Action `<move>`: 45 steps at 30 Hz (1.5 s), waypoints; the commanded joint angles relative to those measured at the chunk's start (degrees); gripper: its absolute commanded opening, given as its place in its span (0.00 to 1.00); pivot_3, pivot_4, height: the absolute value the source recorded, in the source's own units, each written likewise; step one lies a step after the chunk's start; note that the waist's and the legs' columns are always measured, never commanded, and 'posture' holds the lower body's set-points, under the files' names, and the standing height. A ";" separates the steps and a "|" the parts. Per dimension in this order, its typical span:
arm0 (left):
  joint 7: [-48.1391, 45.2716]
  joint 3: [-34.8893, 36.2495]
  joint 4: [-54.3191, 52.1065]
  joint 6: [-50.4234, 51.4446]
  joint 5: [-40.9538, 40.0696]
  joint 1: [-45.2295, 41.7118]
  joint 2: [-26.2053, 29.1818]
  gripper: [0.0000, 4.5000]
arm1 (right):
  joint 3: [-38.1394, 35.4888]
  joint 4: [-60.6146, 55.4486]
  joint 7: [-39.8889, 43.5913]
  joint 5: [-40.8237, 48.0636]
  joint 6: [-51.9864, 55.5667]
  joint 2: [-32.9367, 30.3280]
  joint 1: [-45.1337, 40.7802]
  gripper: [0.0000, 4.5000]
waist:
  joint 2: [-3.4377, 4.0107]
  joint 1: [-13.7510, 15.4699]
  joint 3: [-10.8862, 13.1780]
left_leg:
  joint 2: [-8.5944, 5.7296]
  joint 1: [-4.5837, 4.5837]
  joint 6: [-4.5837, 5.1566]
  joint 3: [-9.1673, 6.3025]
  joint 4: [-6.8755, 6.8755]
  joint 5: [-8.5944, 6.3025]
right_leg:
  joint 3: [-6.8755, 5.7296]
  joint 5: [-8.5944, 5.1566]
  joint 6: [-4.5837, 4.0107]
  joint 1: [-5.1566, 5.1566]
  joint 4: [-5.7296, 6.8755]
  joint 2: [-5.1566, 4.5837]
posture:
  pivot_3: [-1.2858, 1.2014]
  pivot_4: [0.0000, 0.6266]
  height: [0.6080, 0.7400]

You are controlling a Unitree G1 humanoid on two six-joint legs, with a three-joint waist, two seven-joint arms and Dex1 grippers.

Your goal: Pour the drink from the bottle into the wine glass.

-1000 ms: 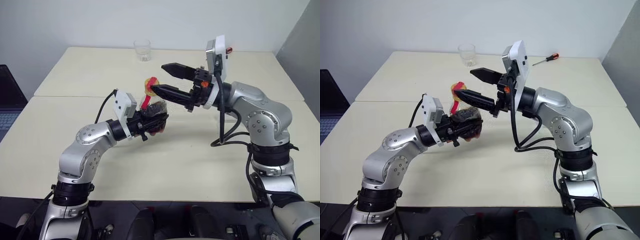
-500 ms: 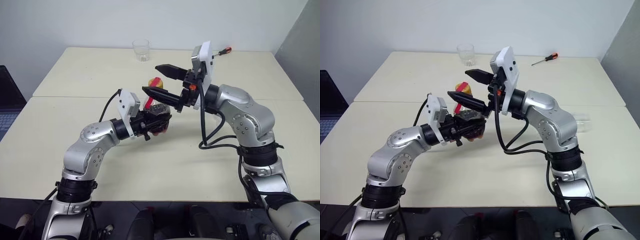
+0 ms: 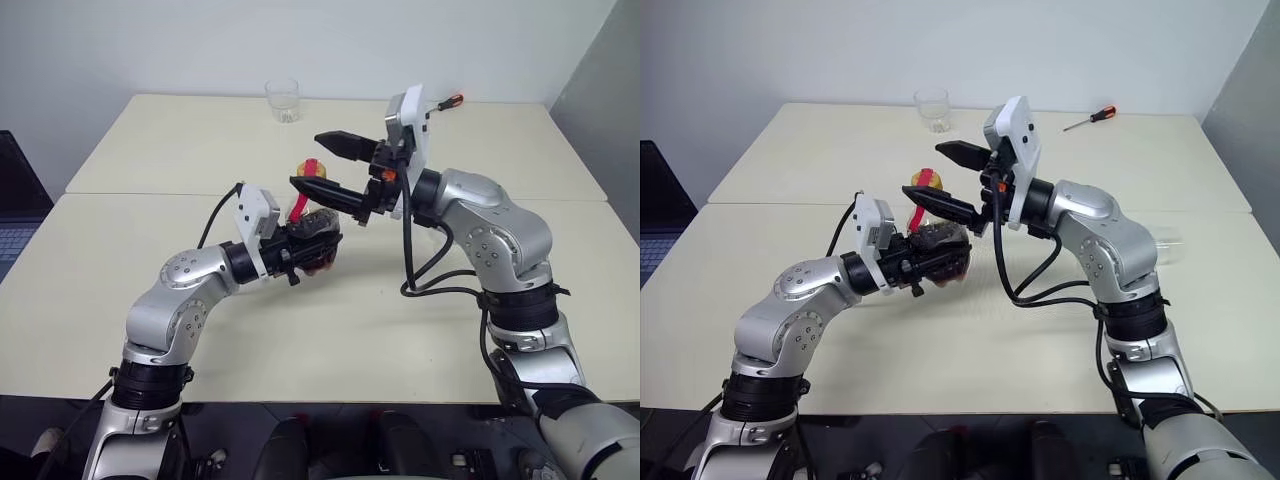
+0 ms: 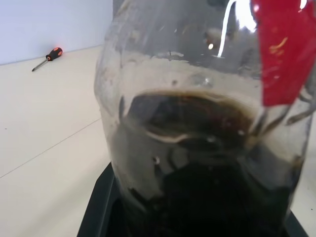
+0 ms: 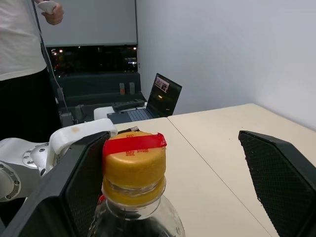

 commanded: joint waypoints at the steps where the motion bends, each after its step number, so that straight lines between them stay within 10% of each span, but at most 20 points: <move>1: -0.64 0.99 -2.53 -1.45 -0.51 -0.75 0.63 0.37 | -2.02 -1.95 0.29 0.81 0.02 -1.42 -0.21 0.98 | 0.00 0.00 0.00 | 0.00 0.00 0.00 0.01 0.00 0.00 | 0.00 0.00 0.00 0.00 0.00 0.00 | 0.52 0.24 1.00; 45: -1.92 1.51 -0.19 -2.52 0.20 -1.63 1.37 0.37 | -7.67 -9.86 5.16 14.24 11.80 -11.55 6.74 0.98 | 0.00 0.01 0.00 | 0.00 -0.01 0.01 0.01 0.00 0.00 | 0.01 0.00 0.00 0.01 -0.02 0.00 | 0.52 0.24 1.00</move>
